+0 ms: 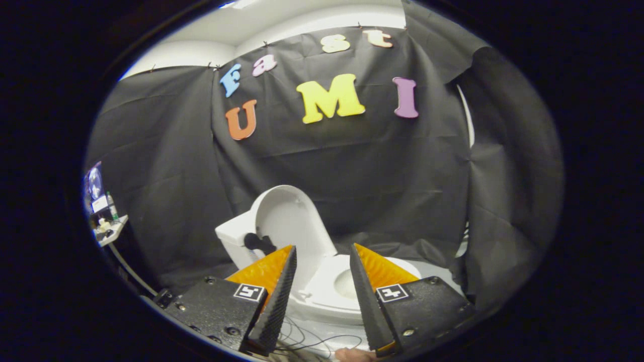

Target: Open the toilet lid.

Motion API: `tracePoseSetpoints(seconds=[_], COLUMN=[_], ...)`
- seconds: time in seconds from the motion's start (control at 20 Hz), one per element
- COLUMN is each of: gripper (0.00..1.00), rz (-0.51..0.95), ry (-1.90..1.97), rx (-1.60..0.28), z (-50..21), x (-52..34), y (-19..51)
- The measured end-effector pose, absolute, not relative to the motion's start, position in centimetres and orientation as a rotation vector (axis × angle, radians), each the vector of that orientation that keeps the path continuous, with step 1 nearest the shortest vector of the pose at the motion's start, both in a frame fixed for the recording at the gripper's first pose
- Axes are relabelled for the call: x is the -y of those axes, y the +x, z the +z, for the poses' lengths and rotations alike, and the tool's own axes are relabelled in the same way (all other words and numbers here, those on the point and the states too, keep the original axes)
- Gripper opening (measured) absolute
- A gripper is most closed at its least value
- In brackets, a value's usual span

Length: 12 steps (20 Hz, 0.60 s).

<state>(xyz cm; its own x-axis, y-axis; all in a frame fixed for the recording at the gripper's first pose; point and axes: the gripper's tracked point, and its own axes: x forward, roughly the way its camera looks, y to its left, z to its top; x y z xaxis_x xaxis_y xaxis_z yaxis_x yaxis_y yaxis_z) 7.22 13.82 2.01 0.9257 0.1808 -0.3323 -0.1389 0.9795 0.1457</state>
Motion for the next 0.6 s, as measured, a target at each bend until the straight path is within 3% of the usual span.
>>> tracePoseSetpoints(seconds=[0.25,0.6], gripper=[1.0,1.0], rz=[0.103,0.046], ry=[0.109,0.093], rx=[-0.296,-0.179], z=[1.5,-0.2], x=[-9.8,-4.1], y=[5.2,2.5])
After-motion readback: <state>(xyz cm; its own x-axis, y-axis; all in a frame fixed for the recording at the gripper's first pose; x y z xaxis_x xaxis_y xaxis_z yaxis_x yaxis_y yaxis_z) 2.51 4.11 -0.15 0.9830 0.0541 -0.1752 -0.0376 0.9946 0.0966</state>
